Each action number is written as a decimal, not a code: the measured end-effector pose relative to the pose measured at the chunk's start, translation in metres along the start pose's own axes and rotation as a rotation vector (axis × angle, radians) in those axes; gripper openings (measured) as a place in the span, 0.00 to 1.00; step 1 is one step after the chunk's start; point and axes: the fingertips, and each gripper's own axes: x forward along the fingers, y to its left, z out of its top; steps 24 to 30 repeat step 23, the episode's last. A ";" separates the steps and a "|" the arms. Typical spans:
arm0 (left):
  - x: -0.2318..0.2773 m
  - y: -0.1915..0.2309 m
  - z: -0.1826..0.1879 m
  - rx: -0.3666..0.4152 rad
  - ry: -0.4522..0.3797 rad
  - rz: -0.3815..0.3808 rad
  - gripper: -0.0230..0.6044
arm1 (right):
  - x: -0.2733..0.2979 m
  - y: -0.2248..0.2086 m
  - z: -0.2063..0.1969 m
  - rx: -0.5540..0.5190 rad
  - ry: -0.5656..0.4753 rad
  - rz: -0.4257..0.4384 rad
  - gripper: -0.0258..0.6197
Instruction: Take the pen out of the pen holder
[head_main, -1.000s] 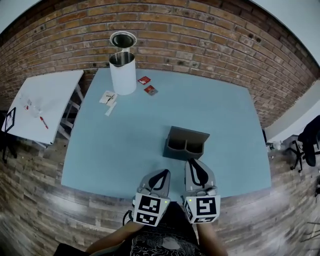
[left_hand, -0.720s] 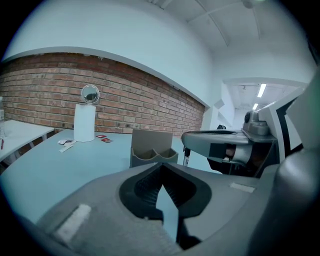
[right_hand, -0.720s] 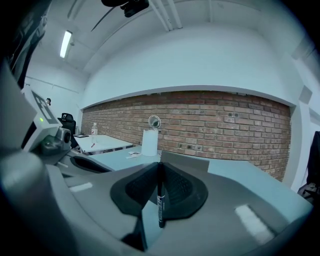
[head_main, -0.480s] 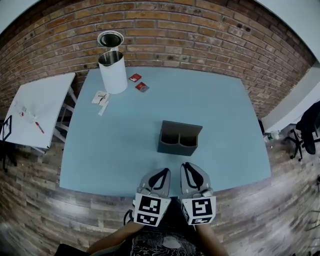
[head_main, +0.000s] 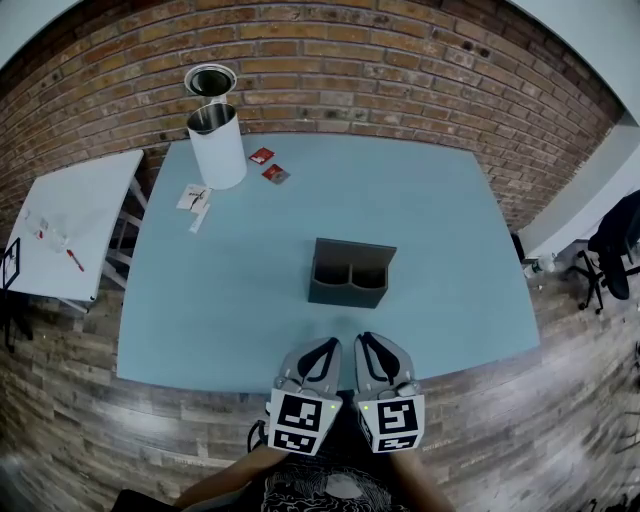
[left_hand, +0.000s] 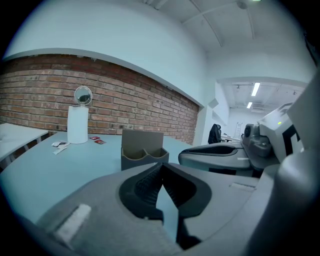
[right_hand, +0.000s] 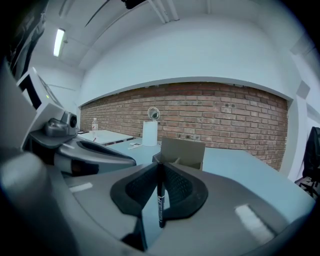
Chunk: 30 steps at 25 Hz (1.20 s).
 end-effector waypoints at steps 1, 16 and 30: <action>0.000 -0.001 -0.001 0.002 0.001 -0.001 0.03 | -0.001 0.000 0.000 0.002 -0.002 -0.001 0.10; 0.001 -0.004 0.002 0.013 -0.003 -0.017 0.03 | -0.002 0.005 0.005 0.002 0.001 0.007 0.10; -0.001 0.002 0.000 0.007 0.001 -0.008 0.03 | 0.001 0.005 -0.002 -0.026 0.004 0.013 0.10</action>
